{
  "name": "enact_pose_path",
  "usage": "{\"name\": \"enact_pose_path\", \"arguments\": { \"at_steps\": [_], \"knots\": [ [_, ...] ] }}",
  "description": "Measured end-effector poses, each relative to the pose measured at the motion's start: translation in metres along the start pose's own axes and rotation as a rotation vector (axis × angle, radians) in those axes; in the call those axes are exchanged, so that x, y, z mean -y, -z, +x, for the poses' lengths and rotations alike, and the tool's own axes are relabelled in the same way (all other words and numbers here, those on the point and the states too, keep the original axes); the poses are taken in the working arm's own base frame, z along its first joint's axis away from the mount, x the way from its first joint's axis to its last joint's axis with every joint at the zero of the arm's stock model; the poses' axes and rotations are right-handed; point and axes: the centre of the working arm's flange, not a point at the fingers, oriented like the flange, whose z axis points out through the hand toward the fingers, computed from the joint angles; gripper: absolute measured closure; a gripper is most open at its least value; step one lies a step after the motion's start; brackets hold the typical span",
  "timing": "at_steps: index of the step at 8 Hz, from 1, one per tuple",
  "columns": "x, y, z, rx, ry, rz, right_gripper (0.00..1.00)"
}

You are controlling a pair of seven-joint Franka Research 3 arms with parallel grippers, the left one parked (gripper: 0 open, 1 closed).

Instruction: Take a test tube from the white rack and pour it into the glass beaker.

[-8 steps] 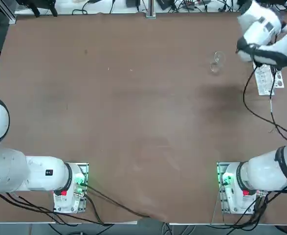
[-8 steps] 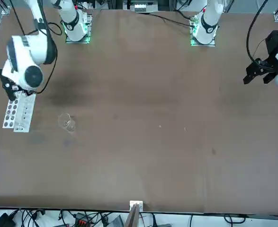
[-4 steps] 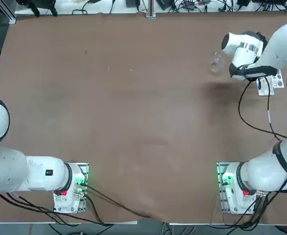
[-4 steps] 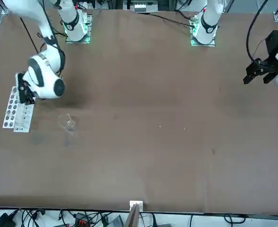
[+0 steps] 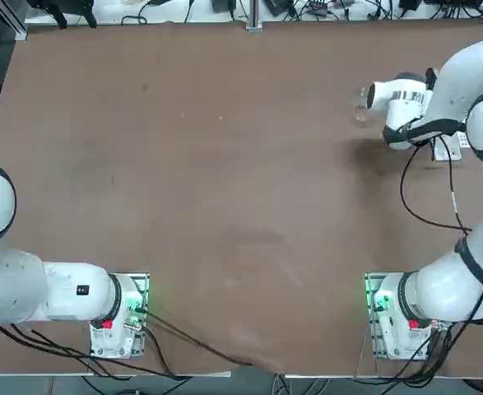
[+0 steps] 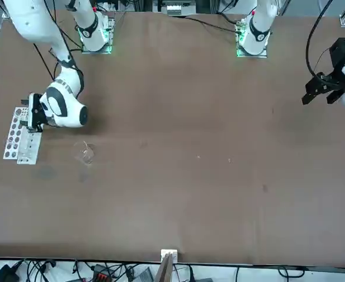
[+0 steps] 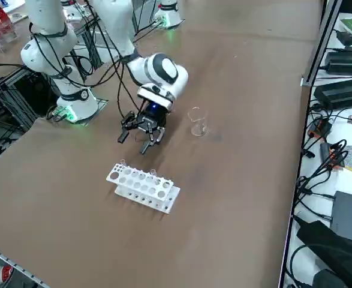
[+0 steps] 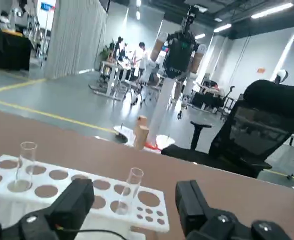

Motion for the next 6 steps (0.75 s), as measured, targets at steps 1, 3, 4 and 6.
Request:
{"name": "enact_pose_path", "arguments": {
  "at_steps": [1, 3, 4, 6],
  "knots": [
    [0.001, -0.006, -0.006, -0.017, -0.036, 0.004, 0.00],
    [0.002, -0.017, -0.006, -0.030, -0.099, -0.001, 0.01],
    [0.002, -0.023, -0.006, -0.032, -0.121, -0.006, 0.01],
    [0.002, -0.034, -0.015, -0.050, -0.146, 0.000, 0.01]
  ]
}}
